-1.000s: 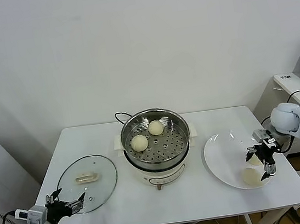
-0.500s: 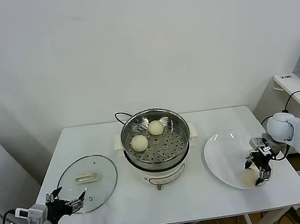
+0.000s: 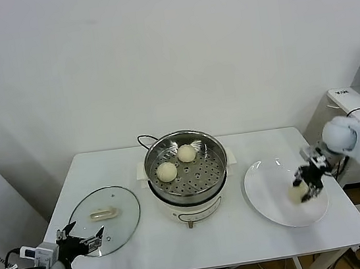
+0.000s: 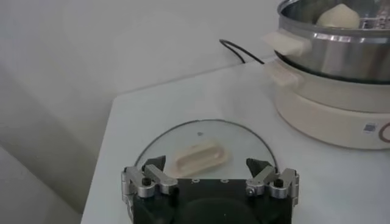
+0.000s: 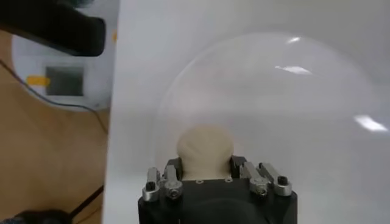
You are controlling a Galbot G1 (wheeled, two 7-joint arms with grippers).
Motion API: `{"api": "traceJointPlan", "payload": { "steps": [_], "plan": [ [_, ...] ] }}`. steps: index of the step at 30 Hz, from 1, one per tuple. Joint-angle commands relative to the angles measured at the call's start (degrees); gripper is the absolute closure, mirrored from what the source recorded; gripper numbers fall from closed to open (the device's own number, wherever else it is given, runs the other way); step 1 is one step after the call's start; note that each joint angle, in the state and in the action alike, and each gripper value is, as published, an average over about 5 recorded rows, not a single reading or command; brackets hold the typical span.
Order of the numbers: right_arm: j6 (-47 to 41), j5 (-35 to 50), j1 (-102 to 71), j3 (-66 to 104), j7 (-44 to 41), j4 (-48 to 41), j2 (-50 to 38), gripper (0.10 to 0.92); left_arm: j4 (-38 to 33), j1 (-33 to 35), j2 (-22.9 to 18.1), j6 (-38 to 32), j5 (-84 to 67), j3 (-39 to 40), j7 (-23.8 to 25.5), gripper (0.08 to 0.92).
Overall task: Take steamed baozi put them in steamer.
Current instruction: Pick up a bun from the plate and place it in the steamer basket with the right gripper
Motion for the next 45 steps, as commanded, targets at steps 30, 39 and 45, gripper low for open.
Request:
{"api": "traceJointPlan", "payload": {
  "steps": [30,39,45],
  "plan": [
    [48.5,-15.0,1.6,6.8,-4.8,-0.2,35.3,0.533,1.6,-1.3,1.6,-1.2,0.1,3.1,0.3,0.177],
    [48.5,-21.5,-2.9,9.4,-5.2,-1.4,35.8,0.533,1.7,-2.6,1.7,-0.9,0.1,4.3,0.3,0.177],
    [48.5,-23.8,-4.2,10.5,-5.2,-2.6,36.1,0.497,1.7,-2.6,1.9,-0.9,-0.1,4.2,0.3,0.177]
  ]
}}
